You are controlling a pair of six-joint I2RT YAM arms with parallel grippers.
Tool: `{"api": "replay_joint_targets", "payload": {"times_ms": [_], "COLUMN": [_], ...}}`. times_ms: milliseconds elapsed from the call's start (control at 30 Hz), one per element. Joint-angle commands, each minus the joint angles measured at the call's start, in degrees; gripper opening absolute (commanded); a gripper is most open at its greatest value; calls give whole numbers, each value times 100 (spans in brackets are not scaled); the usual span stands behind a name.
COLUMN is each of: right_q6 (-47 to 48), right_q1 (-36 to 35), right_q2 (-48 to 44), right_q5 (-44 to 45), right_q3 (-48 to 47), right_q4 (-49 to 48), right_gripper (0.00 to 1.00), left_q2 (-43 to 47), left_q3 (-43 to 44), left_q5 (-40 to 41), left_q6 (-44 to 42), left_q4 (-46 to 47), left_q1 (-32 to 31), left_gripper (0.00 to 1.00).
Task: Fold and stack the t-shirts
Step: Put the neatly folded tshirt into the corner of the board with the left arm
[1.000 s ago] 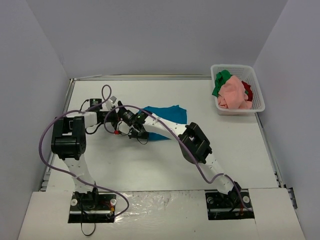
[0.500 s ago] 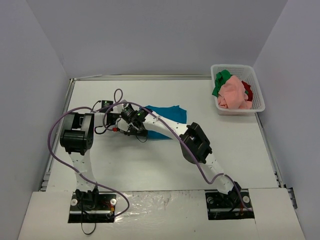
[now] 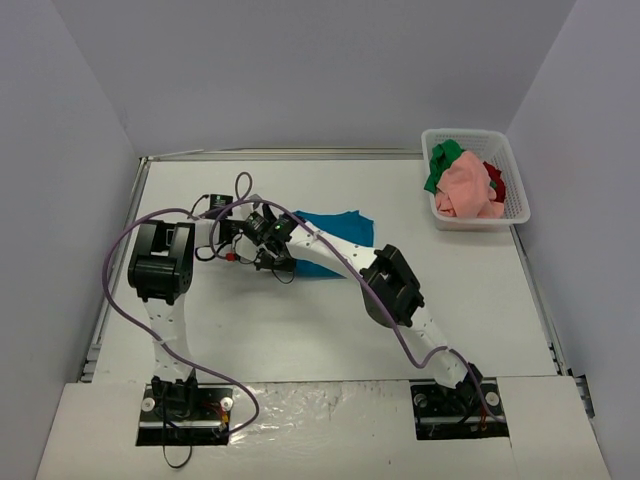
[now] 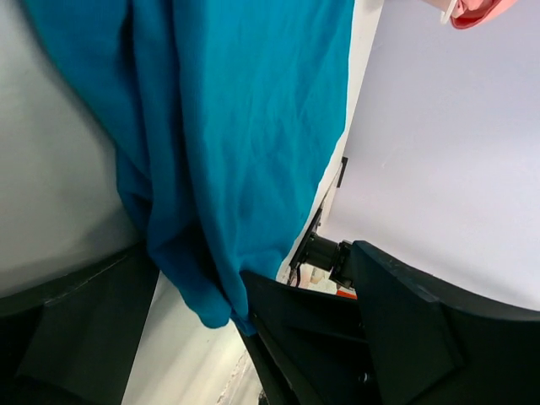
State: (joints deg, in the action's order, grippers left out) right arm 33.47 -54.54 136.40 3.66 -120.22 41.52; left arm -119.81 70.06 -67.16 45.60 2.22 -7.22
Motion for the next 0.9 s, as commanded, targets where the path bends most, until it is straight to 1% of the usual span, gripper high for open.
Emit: {"api": "replay_joint_targets", "payload": {"times_ms": [0, 33, 100, 167, 200, 233, 267, 300, 333, 433, 467, 533, 567, 667, 700, 833, 867], "right_q6": [28, 28, 28, 36, 36, 36, 36, 36, 36, 45, 45, 45, 45, 54, 45, 28, 28], "right_q1": [-48, -48, -48, -48, -48, -48, -48, -48, -39, -39, -47, -30, -30, -21, -21, 5, 5], "right_q2": [-351, -359, -351, -351, -351, -351, -359, -360, -368, -403, -421, -430, -465, -544, -570, -649, -684], "right_q5": [109, 117, 117, 117, 117, 126, 143, 152, 152, 179, 188, 231, 249, 267, 284, 346, 372], "right_q3": [-230, -230, -221, -229, -238, -247, -247, -256, -247, -238, -247, -256, -265, -256, -247, -168, -142], "right_q4": [199, 216, 208, 225, 225, 234, 234, 243, 243, 252, 260, 269, 269, 269, 278, 278, 261], "right_gripper": [0, 0, 0, 0, 0, 0, 0, 0, 0, 0, 0, 0, 0, 0, 0, 0, 2], "left_q2": [-200, -218, -245, -245, -245, -253, -262, -271, -262, -262, -262, -262, -271, -280, -280, -201, -183], "left_q3": [201, 209, 201, 192, 192, 192, 192, 201, 201, 218, 227, 262, 280, 315, 324, 280, 289], "left_q5": [168, 168, 159, 141, 141, 133, 124, 115, 115, 36, 10, -17, -43, -78, -96, -201, -219], "left_q6": [-183, -192, -192, -192, -192, -184, -183, -183, -183, -175, -192, -183, -183, -175, -166, -104, -122], "left_q4": [-213, -213, -213, -204, -204, -204, -196, -195, -187, -152, -134, -134, -134, -117, -108, 129, 112], "left_q1": [-174, -200, -227, -262, -271, -271, -279, -288, -288, -315, -332, -350, -350, -350, -350, -376, -385], "left_gripper": [93, 89, 86, 76, 72, 71, 64, 60, 51, 40, 33, 25, 19, 10, 3, 2, 3]}}
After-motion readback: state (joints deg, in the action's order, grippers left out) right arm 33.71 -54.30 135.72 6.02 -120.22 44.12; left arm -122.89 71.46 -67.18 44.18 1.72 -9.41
